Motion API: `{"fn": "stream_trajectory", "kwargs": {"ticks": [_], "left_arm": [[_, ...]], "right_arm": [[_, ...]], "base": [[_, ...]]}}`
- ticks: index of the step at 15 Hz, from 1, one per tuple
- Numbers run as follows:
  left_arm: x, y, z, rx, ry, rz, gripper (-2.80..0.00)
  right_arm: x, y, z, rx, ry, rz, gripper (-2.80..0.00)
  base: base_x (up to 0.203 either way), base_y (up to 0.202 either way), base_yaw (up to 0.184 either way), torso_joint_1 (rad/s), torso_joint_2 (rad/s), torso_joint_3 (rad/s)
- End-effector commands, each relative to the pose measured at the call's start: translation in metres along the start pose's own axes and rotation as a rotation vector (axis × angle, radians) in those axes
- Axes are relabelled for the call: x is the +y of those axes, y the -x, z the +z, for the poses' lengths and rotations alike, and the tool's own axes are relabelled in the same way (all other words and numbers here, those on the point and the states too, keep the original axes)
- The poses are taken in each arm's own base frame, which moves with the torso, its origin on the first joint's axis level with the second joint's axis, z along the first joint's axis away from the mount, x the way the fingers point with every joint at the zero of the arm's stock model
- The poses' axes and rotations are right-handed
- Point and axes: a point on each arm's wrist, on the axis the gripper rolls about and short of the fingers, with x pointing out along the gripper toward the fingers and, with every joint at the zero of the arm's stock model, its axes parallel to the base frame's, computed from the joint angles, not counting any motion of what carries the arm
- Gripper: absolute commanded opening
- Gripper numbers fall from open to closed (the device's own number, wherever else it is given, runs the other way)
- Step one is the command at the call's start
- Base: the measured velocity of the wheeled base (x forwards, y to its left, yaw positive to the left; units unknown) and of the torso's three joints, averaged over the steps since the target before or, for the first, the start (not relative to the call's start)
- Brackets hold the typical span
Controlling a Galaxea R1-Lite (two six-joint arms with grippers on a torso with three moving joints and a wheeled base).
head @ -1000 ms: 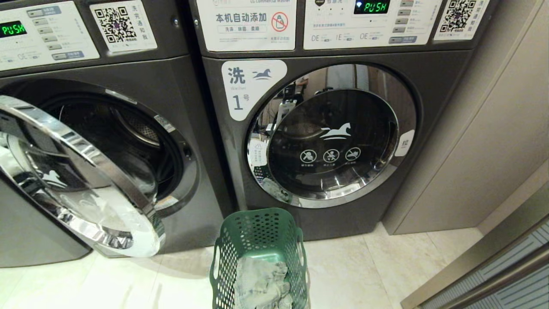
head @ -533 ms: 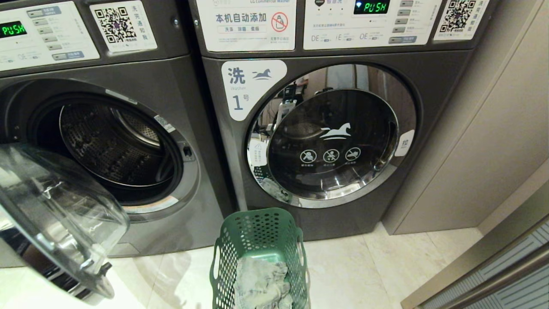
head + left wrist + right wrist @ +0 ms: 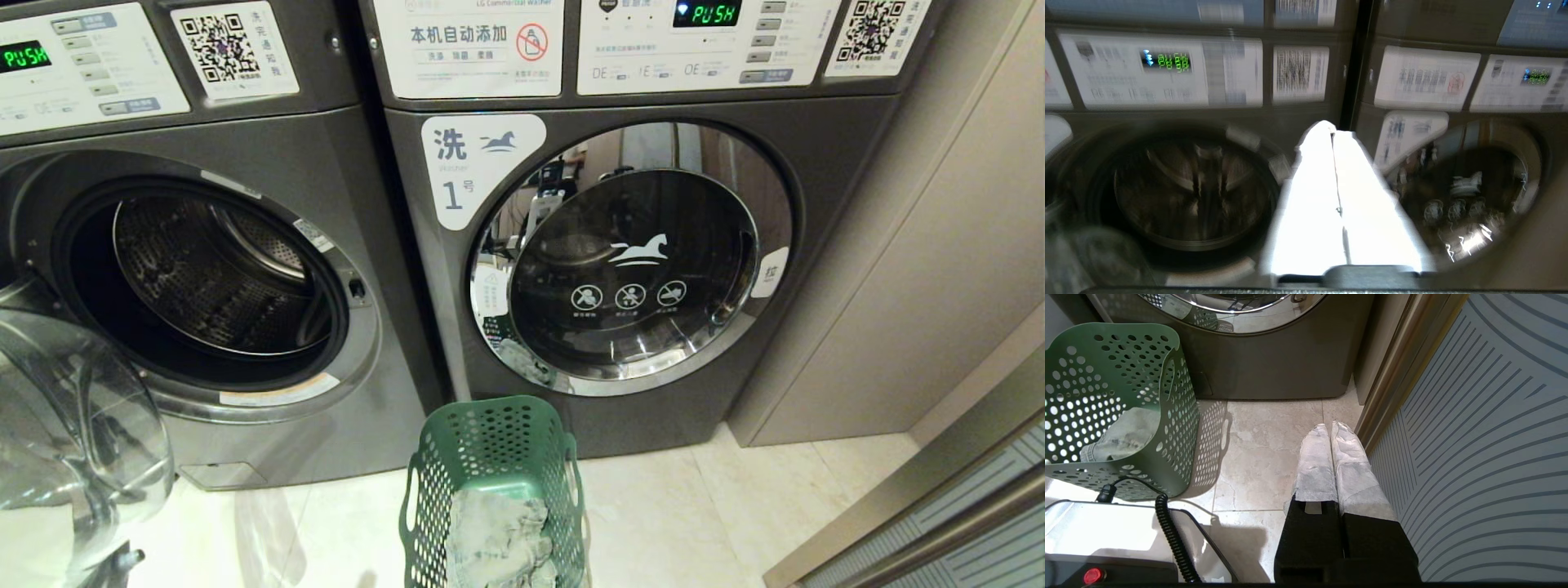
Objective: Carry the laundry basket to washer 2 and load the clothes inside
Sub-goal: Open the lid of the washing machine
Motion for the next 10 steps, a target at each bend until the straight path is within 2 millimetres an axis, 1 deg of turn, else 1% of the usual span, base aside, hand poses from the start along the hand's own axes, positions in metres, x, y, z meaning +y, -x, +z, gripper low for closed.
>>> {"fn": "stream_trajectory", "kwargs": {"ticks": [1,3,4,5,7,8,9,10], "left_arm": [[0.032,-0.005,-0.007,0.16,0.157,-0.059,-2.8],[0.049,-0.016,-0.001,0.2,0.387,-0.083,-2.8],[0.061,-0.024,0.0,0.218,0.499,-0.094,-2.8],[0.072,-0.032,-0.003,0.228,0.597,-0.106,-2.8],[0.094,-0.049,-0.021,0.251,0.799,-0.118,-2.8],[0.103,-0.057,-0.03,0.242,0.866,-0.106,-2.8],[0.111,-0.065,-0.037,0.222,0.886,-0.097,-2.8],[0.116,-0.07,-0.035,0.211,0.881,-0.097,-2.8]], "right_arm": [[0.0,0.0,0.0,0.003,0.001,0.001,-2.8],[0.0,0.0,0.0,0.003,0.001,0.001,-2.8],[0.0,0.0,0.0,0.003,0.001,0.001,-2.8],[0.0,0.0,0.0,0.003,0.001,0.001,-2.8],[0.0,0.0,0.0,0.003,0.001,0.001,-2.8],[0.0,0.0,0.0,0.003,0.001,0.001,-2.8],[0.0,0.0,0.0,0.003,0.001,0.001,-2.8],[0.0,0.0,0.0,0.003,0.001,0.001,-2.8]], "base": [[0.0,0.0,0.0,0.0,0.0,0.0],[0.0,0.0,0.0,0.0,0.0,0.0],[0.0,0.0,0.0,0.0,0.0,0.0],[0.0,0.0,0.0,0.0,0.0,0.0],[0.0,0.0,0.0,0.0,0.0,0.0],[0.0,0.0,0.0,0.0,0.0,0.0],[0.0,0.0,0.0,0.0,0.0,0.0],[0.0,0.0,0.0,0.0,0.0,0.0]]}}
